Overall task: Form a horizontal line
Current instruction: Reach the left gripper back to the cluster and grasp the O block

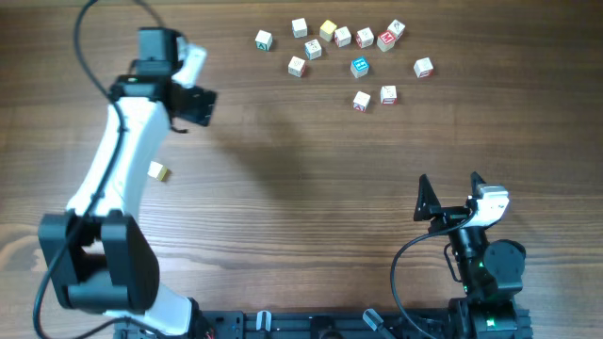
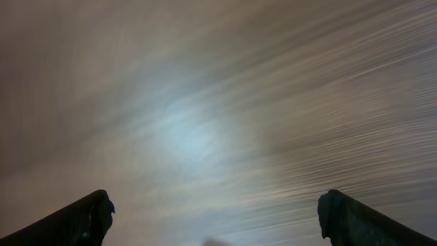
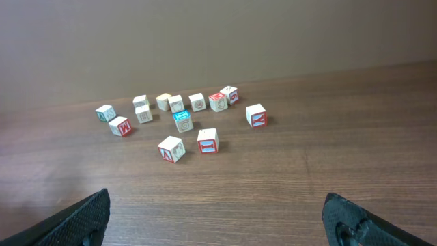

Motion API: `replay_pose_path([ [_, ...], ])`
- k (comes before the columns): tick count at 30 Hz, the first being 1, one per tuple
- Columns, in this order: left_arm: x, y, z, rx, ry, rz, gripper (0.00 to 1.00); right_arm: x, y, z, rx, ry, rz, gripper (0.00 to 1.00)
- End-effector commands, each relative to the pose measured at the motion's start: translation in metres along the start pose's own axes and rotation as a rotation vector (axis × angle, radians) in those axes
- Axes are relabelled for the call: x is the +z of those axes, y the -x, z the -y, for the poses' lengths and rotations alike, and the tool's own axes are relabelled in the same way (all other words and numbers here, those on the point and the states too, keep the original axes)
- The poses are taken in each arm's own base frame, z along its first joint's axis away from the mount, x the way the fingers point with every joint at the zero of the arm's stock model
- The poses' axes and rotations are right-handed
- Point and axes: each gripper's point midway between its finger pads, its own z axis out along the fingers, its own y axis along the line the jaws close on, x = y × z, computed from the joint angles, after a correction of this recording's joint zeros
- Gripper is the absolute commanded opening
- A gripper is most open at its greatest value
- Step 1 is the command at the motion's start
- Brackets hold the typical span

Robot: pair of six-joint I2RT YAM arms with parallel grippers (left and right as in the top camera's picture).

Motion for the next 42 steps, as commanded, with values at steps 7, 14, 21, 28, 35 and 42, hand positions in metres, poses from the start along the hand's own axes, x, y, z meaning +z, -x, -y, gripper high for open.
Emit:
replay_pose_path([
  [7, -0.067, 0.113, 0.103, 0.053, -0.131, 0.425, 1.00, 0.000, 0.002, 0.004, 0.002, -0.022, 0.009, 1.00],
  [14, -0.021, 0.164, 0.137, -0.126, -0.283, 0.584, 1.00, 0.000, 0.002, 0.004, 0.002, -0.022, 0.009, 1.00],
  [21, 0.082, 0.148, 0.175, -0.137, -0.299, 0.526, 1.00, 0.000, 0.002, 0.004, 0.002, -0.022, 0.009, 0.99],
  [28, 0.131, 0.137, 0.199, -0.128, -0.335, 0.539, 1.00, 0.000, 0.002, 0.004, 0.002, -0.022, 0.009, 0.99],
  [35, 0.170, 0.115, 0.210, -0.130, -0.337, 0.507, 1.00, 0.000, 0.002, 0.004, 0.002, -0.022, 0.009, 1.00],
  [42, 0.175, 0.116, 0.212, -0.133, -0.335, 0.526, 0.58, 0.000, 0.002, 0.004, 0.001, -0.022, 0.009, 1.00],
])
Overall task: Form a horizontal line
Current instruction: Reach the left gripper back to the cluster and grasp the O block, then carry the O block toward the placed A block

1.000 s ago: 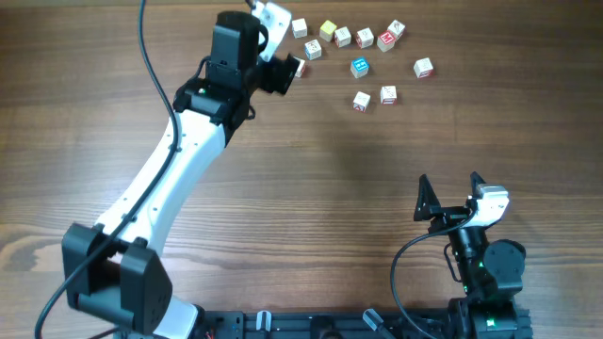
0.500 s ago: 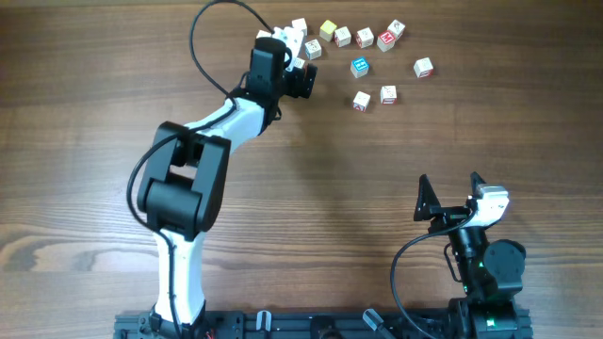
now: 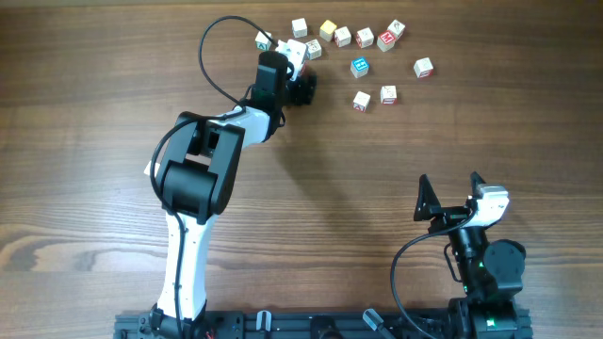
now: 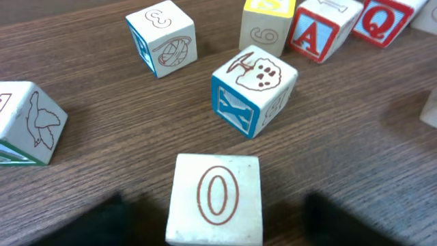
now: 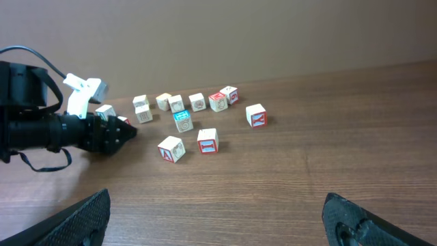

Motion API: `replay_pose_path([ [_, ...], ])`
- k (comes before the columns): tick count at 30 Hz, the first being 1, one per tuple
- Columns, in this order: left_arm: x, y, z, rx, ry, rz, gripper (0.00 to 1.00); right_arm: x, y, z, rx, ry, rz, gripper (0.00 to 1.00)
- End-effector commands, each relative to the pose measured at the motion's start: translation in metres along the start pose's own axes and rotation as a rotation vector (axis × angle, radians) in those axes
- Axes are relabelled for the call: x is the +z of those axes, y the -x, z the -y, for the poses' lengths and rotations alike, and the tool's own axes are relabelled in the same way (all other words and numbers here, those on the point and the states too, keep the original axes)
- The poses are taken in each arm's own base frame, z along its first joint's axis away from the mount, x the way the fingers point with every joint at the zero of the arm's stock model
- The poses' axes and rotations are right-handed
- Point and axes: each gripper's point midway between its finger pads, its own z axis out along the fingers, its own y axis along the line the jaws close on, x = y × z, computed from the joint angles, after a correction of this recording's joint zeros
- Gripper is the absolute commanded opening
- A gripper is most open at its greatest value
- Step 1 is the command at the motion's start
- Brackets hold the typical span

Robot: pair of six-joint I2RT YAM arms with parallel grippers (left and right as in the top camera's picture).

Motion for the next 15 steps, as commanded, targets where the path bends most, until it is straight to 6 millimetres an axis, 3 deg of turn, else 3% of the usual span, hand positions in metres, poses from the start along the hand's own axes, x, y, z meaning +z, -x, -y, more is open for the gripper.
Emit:
replay_pose_path([
  [1, 0.009, -0.020, 0.001, -0.009, -0.011, -0.023, 0.53, 0.000, 0.002, 0.004, 0.002, -0.022, 0.010, 1.00],
  [6, 0.009, -0.009, 0.000, -0.007, -0.006, 0.020, 0.31, 0.000, 0.002, 0.004, 0.002, -0.022, 0.010, 1.00],
  [7, 0.008, -0.005, -0.002, -0.006, 0.007, 0.028, 0.14, 0.000, 0.002, 0.004, 0.002, -0.022, 0.010, 1.00],
  [8, 0.006, 0.000, -0.004, -0.019, 0.020, 0.037, 0.07, 0.000, 0.002, 0.004, 0.002, -0.022, 0.010, 1.00],
  [11, -0.007, 0.029, -0.006, -0.049, 0.030, 0.088, 0.05, 0.000, 0.002, 0.004, 0.002, -0.022, 0.010, 1.00],
  [15, -0.043, 0.098, -0.015, -0.050, 0.071, 0.217, 0.08, 0.000, 0.002, 0.004, 0.002, -0.022, 0.010, 1.00],
])
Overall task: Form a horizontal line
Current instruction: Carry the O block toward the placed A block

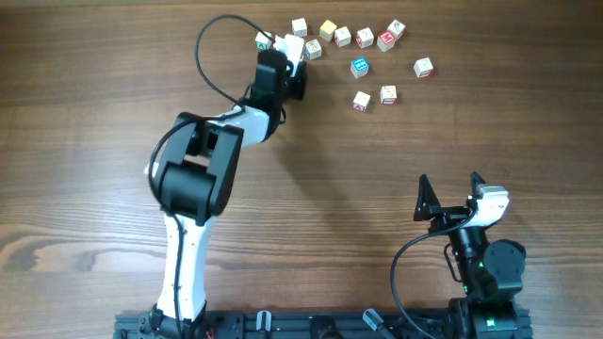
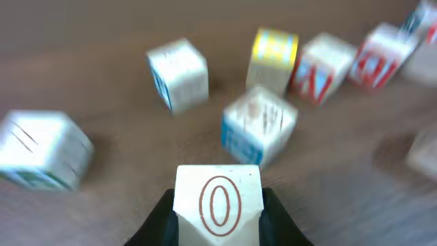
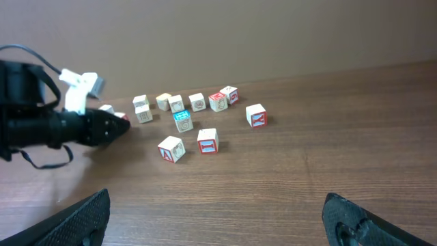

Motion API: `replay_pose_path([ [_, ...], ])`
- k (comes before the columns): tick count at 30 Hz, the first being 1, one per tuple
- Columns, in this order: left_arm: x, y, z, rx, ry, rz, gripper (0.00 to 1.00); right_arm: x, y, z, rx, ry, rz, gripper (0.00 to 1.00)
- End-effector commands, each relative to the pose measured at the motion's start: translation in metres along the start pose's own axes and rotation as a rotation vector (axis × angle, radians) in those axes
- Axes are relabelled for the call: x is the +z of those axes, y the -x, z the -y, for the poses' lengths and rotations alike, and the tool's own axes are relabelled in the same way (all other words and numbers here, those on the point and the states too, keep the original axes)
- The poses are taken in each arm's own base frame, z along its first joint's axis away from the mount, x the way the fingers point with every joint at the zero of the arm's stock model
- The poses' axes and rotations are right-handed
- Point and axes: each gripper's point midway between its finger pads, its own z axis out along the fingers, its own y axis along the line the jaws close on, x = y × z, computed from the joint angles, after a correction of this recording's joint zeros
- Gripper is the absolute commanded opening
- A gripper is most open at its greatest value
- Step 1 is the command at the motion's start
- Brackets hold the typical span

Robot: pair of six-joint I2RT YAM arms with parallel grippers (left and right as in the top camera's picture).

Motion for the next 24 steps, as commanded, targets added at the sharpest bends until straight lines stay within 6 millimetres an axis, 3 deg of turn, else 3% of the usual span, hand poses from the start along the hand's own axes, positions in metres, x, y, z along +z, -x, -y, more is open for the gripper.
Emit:
replay_pose_path([
  [1, -0.056, 0.119, -0.017, -0.023, 0.081, 0.220, 0.07, 0.000, 0.002, 0.004, 0.002, -0.022, 0.010, 1.00],
  [4, -0.095, 0.166, -0.026, -0.029, 0.114, 0.286, 0.06, 0.000, 0.002, 0.004, 0.001, -0.022, 0.010, 1.00],
  [7, -0.154, 0.214, -0.038, -0.038, 0.137, 0.329, 0.04, 0.000, 0.002, 0.004, 0.002, -0.022, 0.010, 1.00],
  [11, -0.231, 0.232, -0.053, -0.051, 0.175, 0.268, 0.08, 0.000, 0.002, 0.004, 0.002, -0.022, 0.010, 1.00],
  [13, -0.261, 0.225, -0.058, -0.059, 0.190, 0.204, 0.05, 0.000, 0.002, 0.004, 0.002, -0.022, 0.010, 1.00],
  [16, -0.305, 0.194, -0.068, -0.080, 0.222, 0.055, 0.04, 0.000, 0.002, 0.004, 0.002, -0.022, 0.010, 1.00],
  [19, -0.334, 0.134, -0.074, -0.111, 0.247, -0.190, 0.04, 0.000, 0.002, 0.004, 0.002, -0.022, 0.010, 1.00],
  [24, -0.365, 0.036, -0.062, -0.159, 0.239, -0.620, 0.04, 0.000, 0.002, 0.004, 0.001, -0.022, 0.010, 1.00],
])
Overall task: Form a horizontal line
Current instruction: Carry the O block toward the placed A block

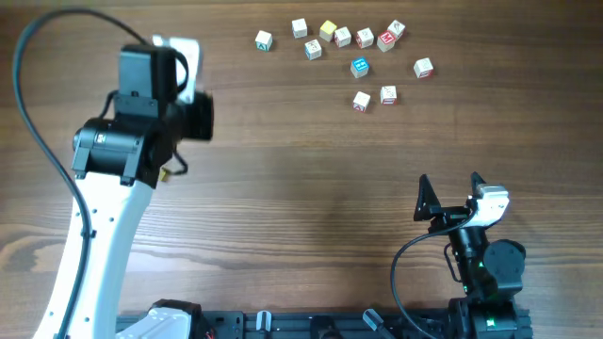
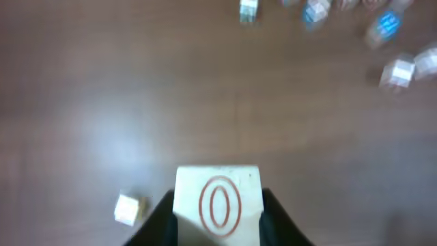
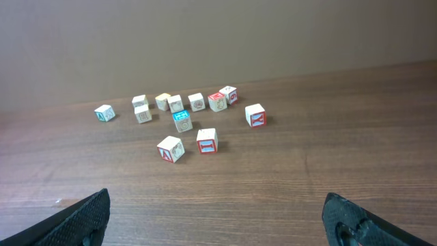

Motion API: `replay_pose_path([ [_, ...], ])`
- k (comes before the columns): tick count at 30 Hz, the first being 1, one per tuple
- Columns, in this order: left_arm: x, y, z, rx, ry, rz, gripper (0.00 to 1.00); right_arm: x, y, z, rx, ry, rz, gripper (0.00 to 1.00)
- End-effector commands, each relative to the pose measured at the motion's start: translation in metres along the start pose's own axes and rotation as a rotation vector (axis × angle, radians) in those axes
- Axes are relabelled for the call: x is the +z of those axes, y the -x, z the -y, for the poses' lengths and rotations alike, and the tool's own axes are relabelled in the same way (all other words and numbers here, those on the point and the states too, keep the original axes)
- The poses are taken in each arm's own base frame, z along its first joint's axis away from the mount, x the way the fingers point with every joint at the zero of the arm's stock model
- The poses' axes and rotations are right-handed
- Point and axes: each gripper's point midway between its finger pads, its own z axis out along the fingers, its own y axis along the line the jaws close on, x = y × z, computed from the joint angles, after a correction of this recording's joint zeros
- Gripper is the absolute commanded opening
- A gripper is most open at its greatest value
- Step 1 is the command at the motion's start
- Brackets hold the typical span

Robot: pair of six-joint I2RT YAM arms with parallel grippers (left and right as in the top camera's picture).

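Note:
My left gripper (image 1: 195, 118) hangs high over the left part of the table, shut on a white block with a red "0" (image 2: 218, 195). The block sits squarely between its jaws (image 2: 218, 215). Below and to the left of it a single pale yellow block (image 2: 128, 208) lies on the table, mostly hidden by the arm in the overhead view. Several loose letter blocks (image 1: 358, 42) lie scattered at the far right, also seen as letter blocks (image 3: 181, 113) from the right wrist. My right gripper (image 3: 215, 198) stands open and holds nothing.
The wooden table (image 1: 311, 188) carries nothing else. The right arm's base (image 1: 485, 268) sits at the near right edge. A black cable (image 1: 38, 56) loops over the far left corner.
My left gripper was low at the block cluster, shut on the "0" block. Now it is high over the table's left part with the block still in it. The right arm has not moved.
My left gripper stood open over the left of the table, near the lone yellow block. Then it was at the cluster with the "0" block between its open fingers. Then it was shut on that block, and now holds it back over the left side.

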Motion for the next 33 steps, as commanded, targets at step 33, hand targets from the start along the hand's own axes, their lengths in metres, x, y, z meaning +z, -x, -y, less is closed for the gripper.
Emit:
replay_pose_path([
  [33, 0.134, -0.165, -0.067, -0.272, 0.138, -0.402, 0.06, 0.000, 0.003, 0.003, 0.001, -0.018, 0.010, 1.00],
])
